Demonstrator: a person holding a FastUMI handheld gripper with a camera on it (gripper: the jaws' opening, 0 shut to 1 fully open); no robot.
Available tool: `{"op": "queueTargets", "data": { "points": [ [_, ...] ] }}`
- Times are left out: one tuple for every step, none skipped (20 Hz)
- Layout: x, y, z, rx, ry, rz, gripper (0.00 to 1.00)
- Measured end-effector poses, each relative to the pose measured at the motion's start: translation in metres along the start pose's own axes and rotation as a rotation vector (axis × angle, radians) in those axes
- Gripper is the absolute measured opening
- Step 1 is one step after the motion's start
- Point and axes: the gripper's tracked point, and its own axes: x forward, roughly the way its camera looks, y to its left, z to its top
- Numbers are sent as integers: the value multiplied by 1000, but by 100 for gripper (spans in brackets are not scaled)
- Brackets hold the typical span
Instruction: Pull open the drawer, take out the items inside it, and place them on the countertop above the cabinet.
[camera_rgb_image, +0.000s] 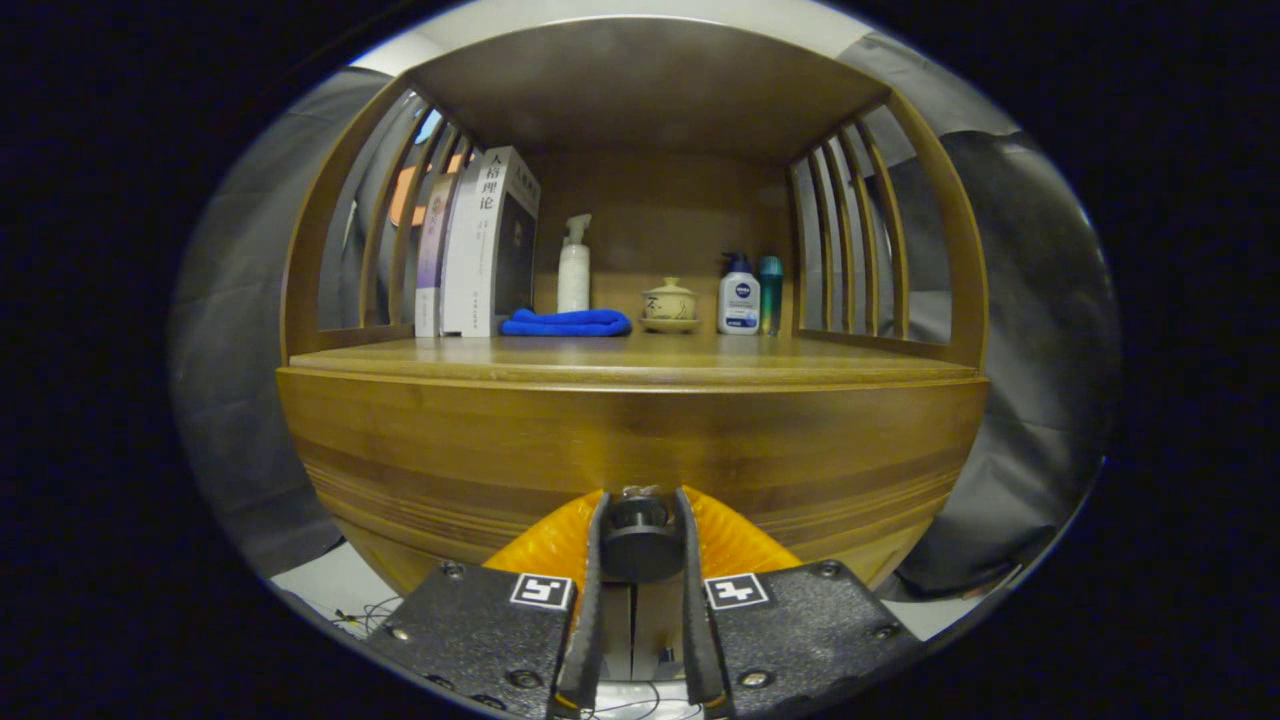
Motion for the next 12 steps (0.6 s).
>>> {"op": "queueTargets", "data": {
  "points": [
    [0, -1, 0, -6, 0, 2, 34],
    [-1, -1, 0, -7, 3, 1, 34],
    [-2, -1, -1, -2, 5, -2, 34],
    [-4, 0, -1, 6, 6, -1, 34],
    [-8, 1, -2, 9, 9, 1, 34],
    [-13, 1, -3, 9, 10, 3, 34],
    [-17, 0, -5, 6, 11, 4, 33],
    [-20, -1, -5, 6, 10, 4, 33],
    [-24, -2, -6, 5, 9, 5, 33],
    [-28, -2, -7, 3, 10, 6, 33],
    [-35, -1, -8, 5, 10, 8, 33],
    [-41, -1, -9, 6, 11, 11, 33]
  ]
}}
